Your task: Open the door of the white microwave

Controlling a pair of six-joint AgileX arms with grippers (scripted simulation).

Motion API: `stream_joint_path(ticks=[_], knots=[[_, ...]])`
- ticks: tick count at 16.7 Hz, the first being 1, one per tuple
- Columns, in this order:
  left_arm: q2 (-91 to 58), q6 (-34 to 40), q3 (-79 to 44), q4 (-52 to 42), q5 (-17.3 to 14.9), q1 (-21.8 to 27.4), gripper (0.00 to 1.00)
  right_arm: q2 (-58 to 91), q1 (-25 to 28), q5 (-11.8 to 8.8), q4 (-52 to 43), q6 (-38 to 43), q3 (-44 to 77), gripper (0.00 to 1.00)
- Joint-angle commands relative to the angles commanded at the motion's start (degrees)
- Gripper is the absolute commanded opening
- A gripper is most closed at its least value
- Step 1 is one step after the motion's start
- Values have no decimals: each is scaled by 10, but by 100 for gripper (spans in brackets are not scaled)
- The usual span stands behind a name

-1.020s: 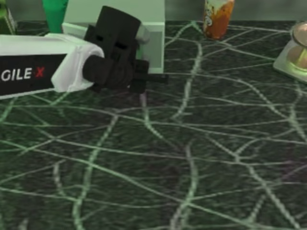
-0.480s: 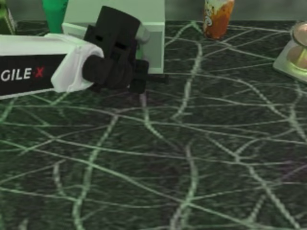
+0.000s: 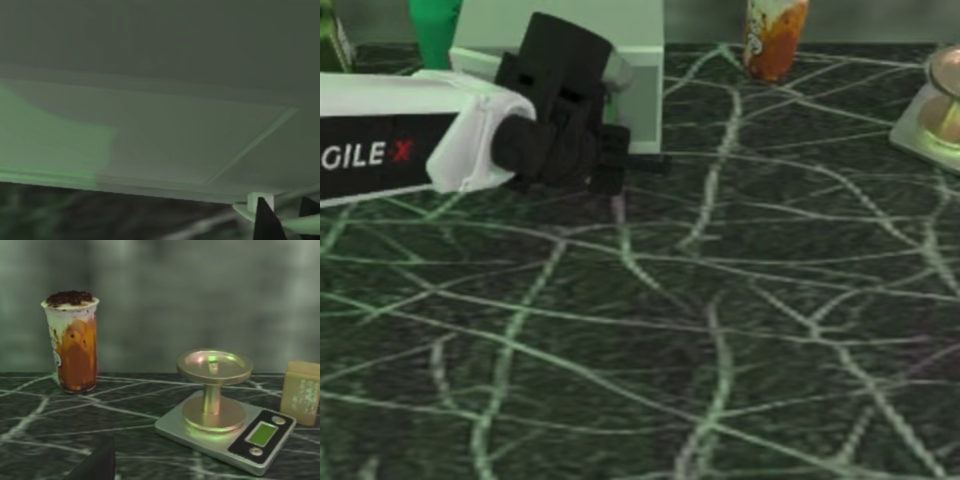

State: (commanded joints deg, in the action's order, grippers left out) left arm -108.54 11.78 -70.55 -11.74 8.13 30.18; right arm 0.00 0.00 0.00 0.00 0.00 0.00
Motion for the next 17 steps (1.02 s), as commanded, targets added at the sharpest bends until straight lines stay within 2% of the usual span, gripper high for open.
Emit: stream_joint_path(ticks=[10, 17], knots=[[18, -31, 25, 11, -26, -9, 0, 0, 0, 0, 0, 0, 0, 100], [18, -31, 25, 11, -26, -9, 0, 0, 0, 0, 0, 0, 0, 100]])
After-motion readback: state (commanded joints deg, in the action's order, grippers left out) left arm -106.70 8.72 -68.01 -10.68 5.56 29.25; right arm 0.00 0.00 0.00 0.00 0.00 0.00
